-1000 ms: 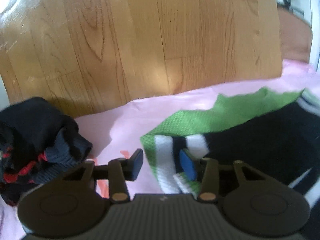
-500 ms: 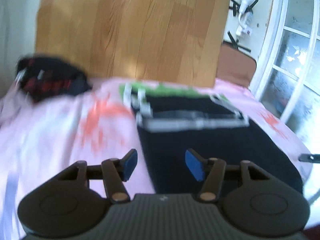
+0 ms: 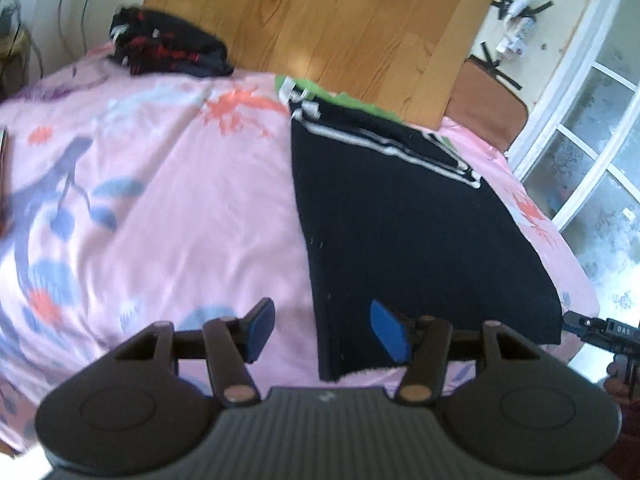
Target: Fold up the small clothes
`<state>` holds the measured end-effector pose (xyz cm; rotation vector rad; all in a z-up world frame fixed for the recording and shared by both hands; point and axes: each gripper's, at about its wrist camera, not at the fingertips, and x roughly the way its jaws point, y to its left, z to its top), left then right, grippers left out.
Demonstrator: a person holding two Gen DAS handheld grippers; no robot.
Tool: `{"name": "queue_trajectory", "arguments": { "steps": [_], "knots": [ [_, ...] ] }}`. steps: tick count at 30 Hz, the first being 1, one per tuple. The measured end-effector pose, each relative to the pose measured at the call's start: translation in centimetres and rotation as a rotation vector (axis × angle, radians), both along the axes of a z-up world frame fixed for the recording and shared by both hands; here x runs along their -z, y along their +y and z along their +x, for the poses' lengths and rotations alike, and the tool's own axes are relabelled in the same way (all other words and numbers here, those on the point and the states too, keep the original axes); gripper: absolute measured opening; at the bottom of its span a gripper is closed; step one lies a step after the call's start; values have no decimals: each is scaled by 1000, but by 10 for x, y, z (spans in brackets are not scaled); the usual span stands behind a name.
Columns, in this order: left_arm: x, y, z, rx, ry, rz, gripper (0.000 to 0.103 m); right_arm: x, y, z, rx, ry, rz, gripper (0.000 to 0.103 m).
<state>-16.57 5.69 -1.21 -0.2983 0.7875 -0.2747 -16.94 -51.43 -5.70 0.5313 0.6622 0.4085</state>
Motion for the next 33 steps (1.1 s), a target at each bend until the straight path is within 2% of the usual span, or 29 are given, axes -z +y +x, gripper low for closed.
{"name": "queue_trajectory", "arguments": {
  "steps": [2, 3, 5, 6, 7, 9, 10, 11, 12, 14, 17, 20, 24, 26, 28, 29, 31, 32, 33],
  "knots": [
    [9, -1, 3, 0, 44, -37, 58, 3, -2, 0, -6, 11, 17, 43],
    [12, -2, 2, 4, 43, -49, 62, 3, -3, 0, -8, 15, 18, 43],
    [14, -6, 3, 20, 36, -80, 79, 5, -5, 0, -7, 17, 25, 43],
    [15, -8, 4, 22, 43, -96, 79, 6, -6, 1, -6, 20, 38, 43],
    [17, -10, 6, 23, 58, -107, 75, 8, -6, 2, -6, 27, 48, 43],
    [23, -13, 9, 29, 98, -100, 41, 11, -3, 5, -25, 49, 50, 39],
    [26, -13, 12, 32, 130, -85, 8, 10, 2, 6, -46, 50, 34, 33],
    [28, -12, 13, 33, 149, -96, 9, 10, 6, 6, -65, 48, 19, 14],
    [26, -12, 13, 31, 147, -106, 9, 8, 7, 5, -80, 42, 14, 11],
    [15, -10, 10, 48, 103, -135, 9, -2, 6, 2, -112, 8, 31, 11],
    [-9, 1, 12, 56, 11, -250, 9, -24, 3, 1, -147, -78, 82, 11],
    [-29, 7, 37, 30, -48, -306, 9, -46, -1, 17, -111, -169, 122, 11],
    [-53, 7, 96, -4, -102, -298, 9, -64, 1, 75, -20, -193, 146, 11],
    [-63, 8, 137, -38, -103, -294, 9, -69, 3, 114, 51, -165, 128, 11],
    [-62, 10, 178, -122, -83, -256, 16, -68, 4, 155, 142, -113, 143, 11],
    [-59, 12, 192, -189, -54, -218, 26, -67, 5, 176, 177, -102, 152, 17],
    [-50, 16, 209, -281, 7, -152, 32, -64, 8, 201, 230, -84, 81, 45],
    [-47, 18, 207, -271, 1, -162, 39, -63, 6, 203, 271, -63, 55, 61],
    [-45, 19, 201, -244, -24, -170, 45, -63, 2, 198, 279, -76, 65, 61]
  ]
}}
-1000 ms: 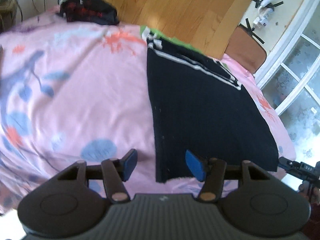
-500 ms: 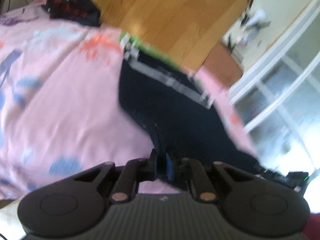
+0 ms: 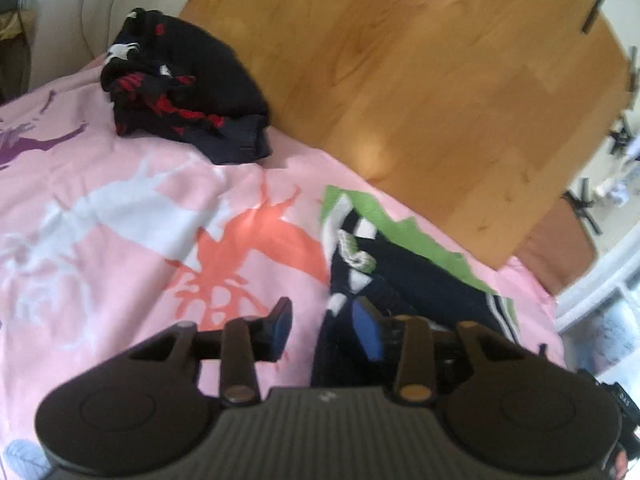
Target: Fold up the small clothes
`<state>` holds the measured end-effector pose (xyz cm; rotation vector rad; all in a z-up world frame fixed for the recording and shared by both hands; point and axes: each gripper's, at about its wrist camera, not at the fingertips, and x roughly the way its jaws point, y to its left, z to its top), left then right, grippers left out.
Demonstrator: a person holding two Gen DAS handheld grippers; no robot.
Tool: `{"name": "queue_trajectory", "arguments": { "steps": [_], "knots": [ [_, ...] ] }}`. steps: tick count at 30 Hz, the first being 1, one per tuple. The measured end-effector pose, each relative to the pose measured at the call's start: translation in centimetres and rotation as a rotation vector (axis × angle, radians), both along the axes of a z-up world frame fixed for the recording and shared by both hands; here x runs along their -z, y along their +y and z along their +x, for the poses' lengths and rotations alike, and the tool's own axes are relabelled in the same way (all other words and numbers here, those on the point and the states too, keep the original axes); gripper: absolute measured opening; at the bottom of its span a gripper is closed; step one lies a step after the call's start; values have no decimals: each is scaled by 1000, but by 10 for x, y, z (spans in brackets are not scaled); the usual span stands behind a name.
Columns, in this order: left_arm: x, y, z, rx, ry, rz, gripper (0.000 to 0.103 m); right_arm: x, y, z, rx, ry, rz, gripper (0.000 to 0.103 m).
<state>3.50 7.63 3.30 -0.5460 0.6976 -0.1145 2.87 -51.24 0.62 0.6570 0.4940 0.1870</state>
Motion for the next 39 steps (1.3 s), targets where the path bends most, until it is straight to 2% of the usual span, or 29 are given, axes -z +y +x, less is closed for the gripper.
{"name": "queue_trajectory", "arguments": {
  "steps": [1, 2, 5, 8, 10, 12, 13, 14, 16, 17, 20, 25, 27, 29, 33, 34, 36, 38, 39],
  "knots": [
    [1, 0, -5, 6, -20, 15, 57, 0, -4, -8, -29, -34, 10, 61],
    [2, -1, -9, 0, -32, 47, 60, 1, -5, -15, -44, -52, 1, 61],
    [0, -15, 0, 37, -40, 150, 61, 3, 1, -28, -79, -57, -110, 61],
    [-1, -41, 17, 97, -39, 247, 66, 5, 18, -16, -107, -28, -223, 61],
    [3, -53, 27, 119, -13, 321, 70, 6, 28, -4, -113, -16, -262, 61],
    [15, -65, 34, 136, 42, 403, 59, 9, 37, 6, -97, 21, -311, 61],
    [21, -66, 34, 147, 50, 424, 44, 12, 42, 10, -103, 32, -319, 61],
    [29, -68, 34, 157, 69, 440, 39, 16, 44, 9, -115, 42, -319, 60],
    [33, -71, 23, 161, 13, 487, 39, 33, 48, 8, -96, 95, -347, 44],
    [33, -72, 19, 161, 8, 505, 38, 36, 51, 1, -87, 73, -368, 39],
    [32, -70, 10, 166, 0, 500, 35, 36, 59, -20, -71, 66, -416, 30],
    [24, -66, 10, 172, 12, 513, 42, 34, 62, -24, -90, 63, -452, 27],
    [12, -60, 13, 173, -12, 523, 42, 21, 54, -18, -79, 48, -446, 32],
    [-7, -58, 22, 163, -52, 593, 45, -3, 45, -9, -66, -17, -440, 35],
    [-42, -73, 69, 210, -114, 686, 55, -46, 53, 38, -171, -53, -461, 54],
    [-48, -80, 87, 242, -121, 688, 60, -52, 60, 52, -208, -56, -471, 56],
    [-52, -97, 126, 289, -105, 675, 65, -59, 77, 89, -296, -47, -466, 68],
    [-48, -118, 170, 332, -68, 645, 77, -55, 94, 125, -358, -9, -466, 73],
    [-44, -127, 187, 344, -53, 631, 78, -51, 104, 148, -383, 18, -473, 74]
  ]
}}
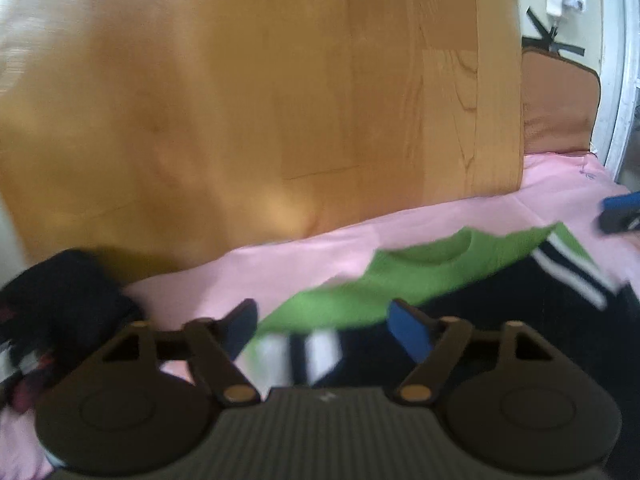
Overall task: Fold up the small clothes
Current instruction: 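Grasp the green collar end of the strip with both tools and lift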
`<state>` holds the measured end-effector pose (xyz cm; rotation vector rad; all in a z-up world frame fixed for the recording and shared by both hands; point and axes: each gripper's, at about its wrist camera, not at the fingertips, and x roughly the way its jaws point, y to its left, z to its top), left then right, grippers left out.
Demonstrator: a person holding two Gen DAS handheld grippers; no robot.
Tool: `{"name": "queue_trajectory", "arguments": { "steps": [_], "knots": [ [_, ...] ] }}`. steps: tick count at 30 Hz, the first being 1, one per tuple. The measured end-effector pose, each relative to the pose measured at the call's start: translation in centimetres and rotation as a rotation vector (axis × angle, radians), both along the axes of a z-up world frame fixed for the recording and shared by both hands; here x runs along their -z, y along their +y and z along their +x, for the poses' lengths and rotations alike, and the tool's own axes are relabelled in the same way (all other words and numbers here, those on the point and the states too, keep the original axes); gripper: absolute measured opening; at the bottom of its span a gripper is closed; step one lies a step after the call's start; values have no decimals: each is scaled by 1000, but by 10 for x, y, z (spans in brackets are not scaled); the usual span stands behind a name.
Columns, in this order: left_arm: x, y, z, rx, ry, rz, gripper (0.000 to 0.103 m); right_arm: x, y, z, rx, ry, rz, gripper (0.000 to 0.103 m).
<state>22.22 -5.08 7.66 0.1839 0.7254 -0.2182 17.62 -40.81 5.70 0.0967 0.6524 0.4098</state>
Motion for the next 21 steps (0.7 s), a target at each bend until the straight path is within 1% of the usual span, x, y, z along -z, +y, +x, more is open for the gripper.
{"name": "queue_trajectory", "arguments": {
  "steps": [2, 3, 5, 6, 7, 8, 9, 10, 11, 12, 13, 14, 15, 17, 19, 21],
  "knots": [
    [12, -17, 38, -3, 53, -29, 80, 12, 15, 39, -14, 56, -13, 74],
    [19, -23, 50, -3, 75, -44, 80, 19, 22, 56, -17, 82, -9, 74],
    [33, -36, 78, -11, 118, -66, 84, 34, 31, 85, -17, 136, 9, 74],
    [41, -41, 90, -16, 138, -67, 83, 40, 36, 95, -17, 156, 16, 75],
    [52, -46, 98, -19, 158, -61, 77, 48, 41, 110, -26, 181, 29, 75],
    [61, -50, 105, -18, 177, -50, 54, 54, 45, 121, -39, 199, 37, 75],
    [72, -54, 110, -13, 203, -36, 39, 59, 48, 128, -49, 214, 41, 75],
    [78, -55, 112, -6, 201, -52, 31, 68, 52, 136, -63, 237, 41, 74],
    [76, -55, 109, -6, 175, -64, 23, 76, 58, 139, -85, 259, 36, 70],
    [76, -55, 106, -9, 166, -56, 20, 82, 62, 141, -107, 273, 21, 45],
    [74, -54, 101, -13, 153, -48, 14, 82, 66, 136, -96, 230, -16, 35],
    [71, -54, 97, -10, 142, -43, 13, 81, 68, 133, -102, 225, -22, 22],
    [65, -52, 89, -7, 127, -46, 13, 76, 67, 133, -99, 223, 0, 18],
    [48, -49, 73, -7, 88, -66, 13, 65, 61, 124, -82, 201, 36, 16],
    [25, -49, 52, 3, 33, -89, 13, 45, 55, 110, -69, 167, 70, 16],
    [2, -46, 24, 16, -20, -118, 13, 19, 52, 84, -76, 108, 81, 15]
  ]
}}
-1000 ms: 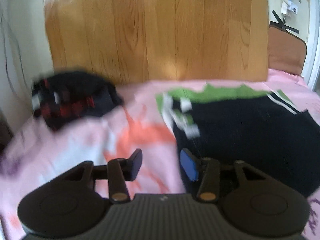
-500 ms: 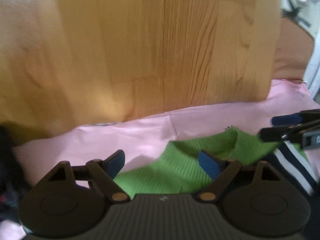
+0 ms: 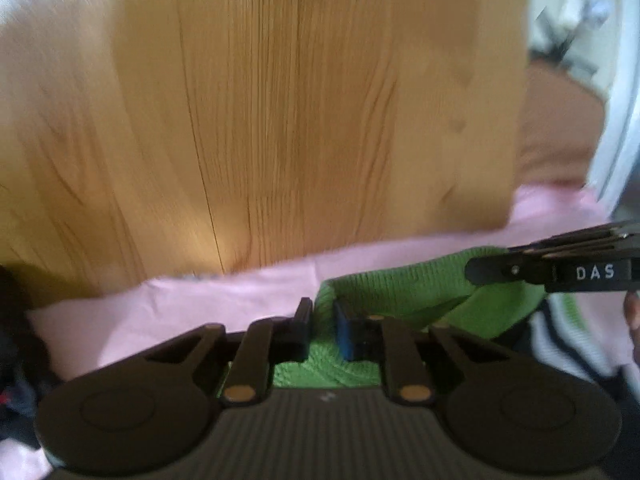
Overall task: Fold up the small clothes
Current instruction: 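Grasp the green collar end of the strip with both tools and lift, then fold the green collar end over toward the hem and lay it down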
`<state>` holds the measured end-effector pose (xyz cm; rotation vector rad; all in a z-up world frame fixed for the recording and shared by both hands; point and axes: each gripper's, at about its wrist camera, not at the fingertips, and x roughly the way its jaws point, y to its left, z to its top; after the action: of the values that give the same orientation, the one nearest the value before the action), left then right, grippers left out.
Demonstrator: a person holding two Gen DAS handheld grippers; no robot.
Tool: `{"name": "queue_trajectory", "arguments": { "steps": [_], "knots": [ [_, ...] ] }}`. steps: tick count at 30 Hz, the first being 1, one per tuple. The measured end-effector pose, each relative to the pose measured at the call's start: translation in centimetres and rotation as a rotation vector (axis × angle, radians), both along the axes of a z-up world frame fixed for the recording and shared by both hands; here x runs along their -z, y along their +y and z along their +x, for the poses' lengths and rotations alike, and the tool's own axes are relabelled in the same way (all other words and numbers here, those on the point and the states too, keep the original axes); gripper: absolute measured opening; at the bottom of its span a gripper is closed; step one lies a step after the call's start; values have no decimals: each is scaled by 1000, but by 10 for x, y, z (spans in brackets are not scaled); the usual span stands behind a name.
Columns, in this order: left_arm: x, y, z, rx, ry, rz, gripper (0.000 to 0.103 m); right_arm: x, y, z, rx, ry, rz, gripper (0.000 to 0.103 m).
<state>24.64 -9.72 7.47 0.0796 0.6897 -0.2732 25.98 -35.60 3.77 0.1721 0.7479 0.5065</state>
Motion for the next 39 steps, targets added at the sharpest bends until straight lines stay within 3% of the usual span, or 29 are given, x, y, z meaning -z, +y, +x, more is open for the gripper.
{"name": "queue_trajectory", "arguments": {
  "steps": [4, 8, 12, 16, 19, 21, 23, 28, 31, 34, 36, 38, 39],
  "knots": [
    [-32, 11, -75, 27, -96, -52, 13, -44, -2, -72, -36, -117, 8, 14],
    [-41, 22, -160, 57, -156, -112, 13, -62, -4, -162, -77, -228, -11, 13],
    [-20, 25, -234, 92, -170, -158, 13, -44, -8, -250, -94, -275, -28, 12],
    [23, 17, -277, 123, -68, -139, 13, 9, -10, -300, -39, -216, -35, 12],
    [57, 18, -275, 97, 30, -134, 17, 44, -12, -309, 31, -136, -2, 12],
    [60, 21, -276, 84, 7, -128, 22, 57, -13, -309, 73, -140, 56, 12],
    [51, 21, -279, 98, -4, -117, 24, 56, -9, -309, 86, -165, 47, 14],
    [12, 42, -320, 227, -160, -147, 47, 36, -16, -320, -31, -179, 70, 32],
    [-9, 53, -314, 206, -229, -202, 49, 14, -29, -321, -42, -248, 113, 33],
    [-13, 50, -275, 109, -219, -196, 46, -5, -23, -299, 23, -288, 136, 33],
    [-2, 48, -243, 66, -159, -202, 40, -9, -10, -275, 69, -294, 140, 34],
    [19, 47, -208, 3, -66, -173, 17, -2, -2, -254, 46, -254, 195, 34],
    [33, 49, -193, -41, -13, -148, 12, 8, 3, -238, 34, -204, 218, 34]
  ]
}}
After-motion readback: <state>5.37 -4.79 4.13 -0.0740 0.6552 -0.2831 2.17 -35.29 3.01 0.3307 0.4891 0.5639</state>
